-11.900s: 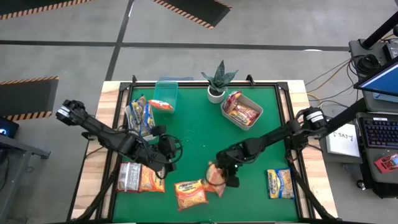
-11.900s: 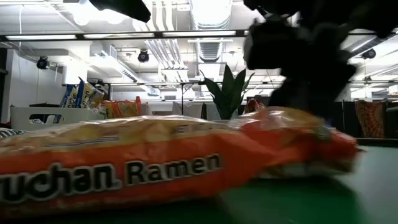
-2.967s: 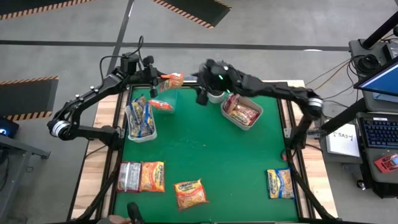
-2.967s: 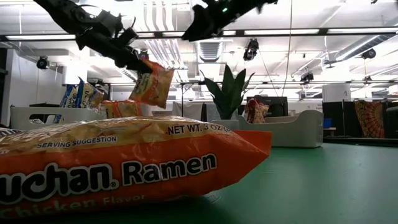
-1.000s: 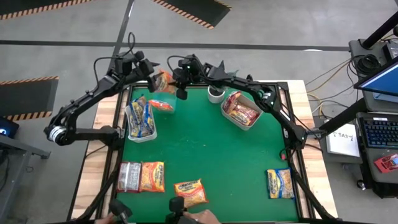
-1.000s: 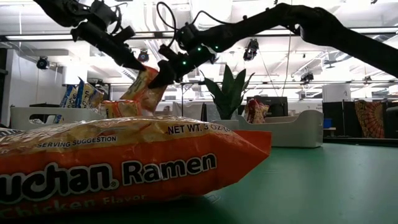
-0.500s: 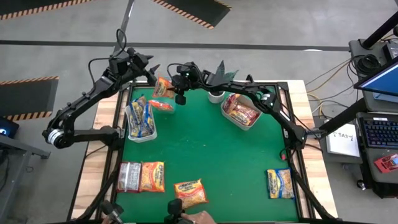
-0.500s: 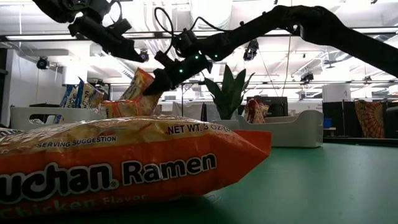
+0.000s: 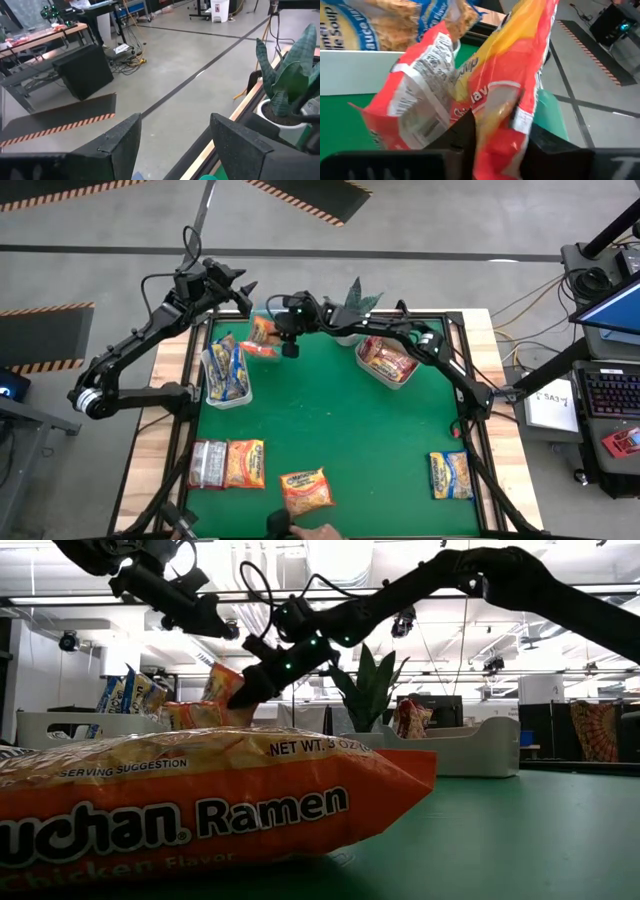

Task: Sort Maruchan noodles
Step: Put the orange noodle pack into the green bin

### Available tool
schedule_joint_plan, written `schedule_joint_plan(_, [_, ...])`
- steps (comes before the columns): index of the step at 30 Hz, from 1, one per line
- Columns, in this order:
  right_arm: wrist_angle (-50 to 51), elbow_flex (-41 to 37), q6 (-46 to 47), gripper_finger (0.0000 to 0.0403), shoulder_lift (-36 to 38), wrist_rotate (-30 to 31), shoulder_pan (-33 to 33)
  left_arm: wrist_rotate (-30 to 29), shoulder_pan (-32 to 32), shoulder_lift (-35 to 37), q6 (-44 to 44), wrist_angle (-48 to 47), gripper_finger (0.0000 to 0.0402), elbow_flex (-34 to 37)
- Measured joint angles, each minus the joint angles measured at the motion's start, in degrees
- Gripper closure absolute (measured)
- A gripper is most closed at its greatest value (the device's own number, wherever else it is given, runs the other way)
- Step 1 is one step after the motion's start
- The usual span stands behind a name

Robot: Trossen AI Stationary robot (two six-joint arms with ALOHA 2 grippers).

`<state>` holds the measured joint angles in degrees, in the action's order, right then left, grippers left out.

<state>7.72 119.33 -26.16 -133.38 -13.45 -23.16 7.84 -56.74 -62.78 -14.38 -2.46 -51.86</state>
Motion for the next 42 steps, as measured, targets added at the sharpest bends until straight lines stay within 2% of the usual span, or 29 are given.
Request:
schedule_joint_plan(7, [-0.34, -0.11, -1.52, 0.0262, 0.00, -0.04, 1.46, 0.15, 0.01, 0.00, 1.65, -0.09, 0.0183, 0.00])
schedule_joint_plan(13, [-0.31, -0.11, -1.54, 0.0245, 0.00, -0.04, 2.16, 0.22, 0.12, 0.00, 2.76, -0.15, 0.0183, 0.00])
schedule_joint_plan(18, [1.10, -0.11, -2.42, 0.0252, 0.02, -0.04, 2.39, 0.41, 0.32, -0.58, 3.42, -1.18, 0.0183, 0.04])
schedule_joint_plan(21, [2.10, -0.13, -2.48, 0.0264, 0.02, -0.08, 2.56, 2.58, 0.32, -2.29, 3.04, -1.09, 0.0183, 0.66])
schedule_joint_plan(24, [2.50, -0.29, -2.56, 0.0276, 0.02, -0.15, 2.68, 6.75, 0.32, -5.27, 0.40, -0.54, 0.0183, 0.87])
schedule_joint_plan(30, [2.74, -0.48, -2.61, 0.0294, 0.07, -0.28, 2.91, 7.15, 0.26, -13.89, -3.92, 3.26, 0.0187, 0.72])
schedule_joint_plan(37, [3.10, -0.50, -3.04, 0.0303, 0.07, -0.28, 3.04, 7.15, 0.09, -21.53, -5.27, -0.90, 0.0225, -0.17])
schedule_joint_plan(42, [4.15, -0.50, -3.40, 0.0303, 0.07, -0.21, 3.04, 4.97, -0.16, -22.61, -3.91, -0.65, 0.0263, -0.17])
